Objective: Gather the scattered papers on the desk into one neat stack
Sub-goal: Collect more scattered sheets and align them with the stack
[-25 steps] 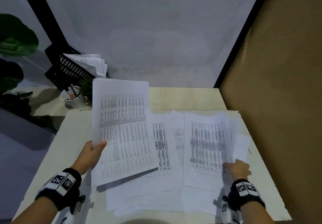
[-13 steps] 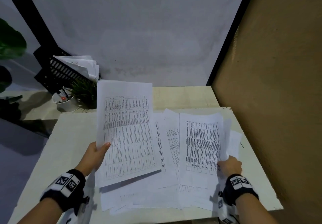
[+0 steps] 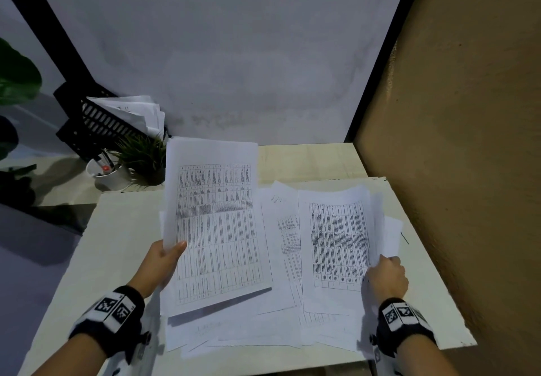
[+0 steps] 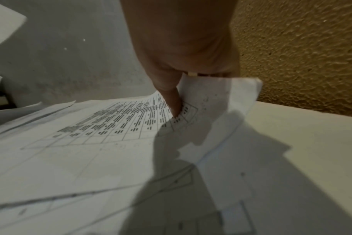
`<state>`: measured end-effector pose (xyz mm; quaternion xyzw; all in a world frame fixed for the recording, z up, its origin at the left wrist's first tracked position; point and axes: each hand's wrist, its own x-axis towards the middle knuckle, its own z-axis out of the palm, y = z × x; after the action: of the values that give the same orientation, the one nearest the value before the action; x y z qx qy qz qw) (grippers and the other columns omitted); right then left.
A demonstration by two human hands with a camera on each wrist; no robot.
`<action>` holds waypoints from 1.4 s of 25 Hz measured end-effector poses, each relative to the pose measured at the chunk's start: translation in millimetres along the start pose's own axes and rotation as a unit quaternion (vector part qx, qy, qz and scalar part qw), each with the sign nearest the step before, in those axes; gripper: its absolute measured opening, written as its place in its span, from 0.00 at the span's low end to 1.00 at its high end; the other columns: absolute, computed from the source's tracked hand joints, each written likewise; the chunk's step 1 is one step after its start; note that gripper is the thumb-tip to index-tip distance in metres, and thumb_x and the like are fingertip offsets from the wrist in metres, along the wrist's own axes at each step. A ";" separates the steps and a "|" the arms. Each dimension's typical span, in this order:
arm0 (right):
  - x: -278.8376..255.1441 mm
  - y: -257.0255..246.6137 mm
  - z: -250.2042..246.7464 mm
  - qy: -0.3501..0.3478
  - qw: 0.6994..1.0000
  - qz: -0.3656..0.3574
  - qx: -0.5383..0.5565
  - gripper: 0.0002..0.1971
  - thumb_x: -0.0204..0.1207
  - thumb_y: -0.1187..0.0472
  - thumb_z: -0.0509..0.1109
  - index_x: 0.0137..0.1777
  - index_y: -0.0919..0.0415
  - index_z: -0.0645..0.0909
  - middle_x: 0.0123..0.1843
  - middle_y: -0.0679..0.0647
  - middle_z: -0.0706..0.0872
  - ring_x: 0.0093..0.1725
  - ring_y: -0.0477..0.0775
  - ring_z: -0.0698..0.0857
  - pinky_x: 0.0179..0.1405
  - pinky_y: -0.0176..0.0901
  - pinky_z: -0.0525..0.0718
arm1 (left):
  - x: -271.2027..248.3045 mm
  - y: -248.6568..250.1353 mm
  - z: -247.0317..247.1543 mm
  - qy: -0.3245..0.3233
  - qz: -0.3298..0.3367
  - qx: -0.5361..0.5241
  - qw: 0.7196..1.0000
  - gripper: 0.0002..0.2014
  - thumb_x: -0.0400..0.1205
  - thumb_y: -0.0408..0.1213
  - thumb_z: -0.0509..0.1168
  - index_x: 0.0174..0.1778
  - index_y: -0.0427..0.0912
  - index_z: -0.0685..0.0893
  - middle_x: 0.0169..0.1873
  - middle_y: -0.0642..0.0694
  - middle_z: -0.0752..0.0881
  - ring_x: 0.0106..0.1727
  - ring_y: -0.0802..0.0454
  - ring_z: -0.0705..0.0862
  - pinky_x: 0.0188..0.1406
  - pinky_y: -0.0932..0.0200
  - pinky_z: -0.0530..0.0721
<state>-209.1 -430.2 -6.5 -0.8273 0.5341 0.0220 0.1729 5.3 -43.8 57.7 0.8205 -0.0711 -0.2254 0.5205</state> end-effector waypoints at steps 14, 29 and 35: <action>16.2 -11.5 -48.3 -0.071 0.970 0.002 0.234 0.10 0.79 0.68 0.62 0.53 0.74 0.79 0.45 0.65 0.81 0.40 0.58 0.76 0.38 0.40 0.71 | 1.4 1.8 -0.5 0.001 -0.003 0.012 1.000 0.15 0.83 0.39 0.57 0.55 0.32 0.82 0.46 0.36 0.89 0.49 0.40 0.88 0.48 0.53 0.83; 12.6 -27.8 -154.8 0.059 0.948 -0.048 0.310 0.09 0.80 0.65 0.60 0.47 0.70 0.79 0.42 0.64 0.83 0.37 0.57 0.79 0.36 0.48 0.78 | 3.1 -7.6 17.6 0.005 0.001 -0.068 0.998 0.16 0.83 0.38 0.57 0.61 0.33 0.80 0.52 0.38 0.87 0.54 0.41 0.86 0.57 0.49 0.81; 23.0 -5.3 -205.1 0.142 0.922 -0.020 0.359 0.13 0.80 0.63 0.62 0.61 0.69 0.79 0.56 0.66 0.84 0.53 0.61 0.80 0.60 0.60 0.77 | 4.1 -9.1 22.6 -0.001 0.001 -0.078 0.997 0.15 0.83 0.37 0.57 0.61 0.34 0.79 0.51 0.37 0.87 0.53 0.41 0.86 0.55 0.50 0.81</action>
<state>-225.0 -511.9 182.4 -0.7146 0.5084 -0.2922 0.3814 -2.2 -59.7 40.4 0.7770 -0.0546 -0.2303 0.5833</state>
